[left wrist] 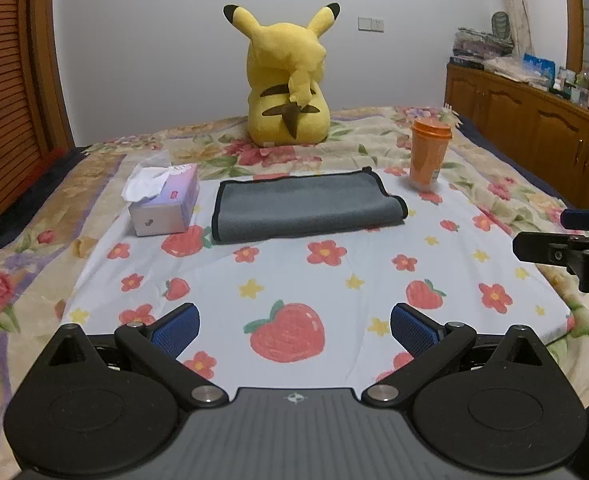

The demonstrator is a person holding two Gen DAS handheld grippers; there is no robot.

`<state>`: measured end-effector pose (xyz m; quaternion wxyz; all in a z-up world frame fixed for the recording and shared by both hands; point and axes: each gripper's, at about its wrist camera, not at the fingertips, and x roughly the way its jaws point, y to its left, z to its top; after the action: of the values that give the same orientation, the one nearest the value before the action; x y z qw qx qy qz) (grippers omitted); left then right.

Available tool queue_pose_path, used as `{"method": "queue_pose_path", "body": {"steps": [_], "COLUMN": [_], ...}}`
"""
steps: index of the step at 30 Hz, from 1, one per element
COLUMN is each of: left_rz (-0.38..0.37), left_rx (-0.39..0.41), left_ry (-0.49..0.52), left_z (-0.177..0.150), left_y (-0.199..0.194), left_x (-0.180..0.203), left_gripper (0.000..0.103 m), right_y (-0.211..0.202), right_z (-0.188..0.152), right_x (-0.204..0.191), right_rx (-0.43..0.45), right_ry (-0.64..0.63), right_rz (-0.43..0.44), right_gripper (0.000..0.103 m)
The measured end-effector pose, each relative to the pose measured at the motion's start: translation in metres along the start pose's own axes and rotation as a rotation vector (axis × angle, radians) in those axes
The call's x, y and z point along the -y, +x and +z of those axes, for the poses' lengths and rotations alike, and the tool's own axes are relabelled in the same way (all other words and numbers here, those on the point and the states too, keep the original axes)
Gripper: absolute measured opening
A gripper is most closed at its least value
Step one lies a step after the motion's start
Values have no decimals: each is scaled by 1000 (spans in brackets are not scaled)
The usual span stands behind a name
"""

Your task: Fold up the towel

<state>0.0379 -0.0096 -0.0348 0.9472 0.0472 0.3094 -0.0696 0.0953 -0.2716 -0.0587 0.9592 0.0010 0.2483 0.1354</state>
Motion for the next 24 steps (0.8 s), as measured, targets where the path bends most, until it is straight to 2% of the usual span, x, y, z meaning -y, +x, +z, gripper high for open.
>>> {"method": "queue_pose_path", "body": {"steps": [11, 24], "left_rz": [3, 49], "left_rx": [7, 124], "left_ry": [-15, -4], "left_z": [-9, -7], "left_y": [2, -16], "left_x": [0, 0], "left_gripper": [103, 103], "right_y": [7, -1], "right_z": [-10, -10], "right_x": [2, 2], "right_rx": [-8, 44], "right_ry": [-11, -20], "right_rz": [-15, -31], "right_gripper": [103, 103]}}
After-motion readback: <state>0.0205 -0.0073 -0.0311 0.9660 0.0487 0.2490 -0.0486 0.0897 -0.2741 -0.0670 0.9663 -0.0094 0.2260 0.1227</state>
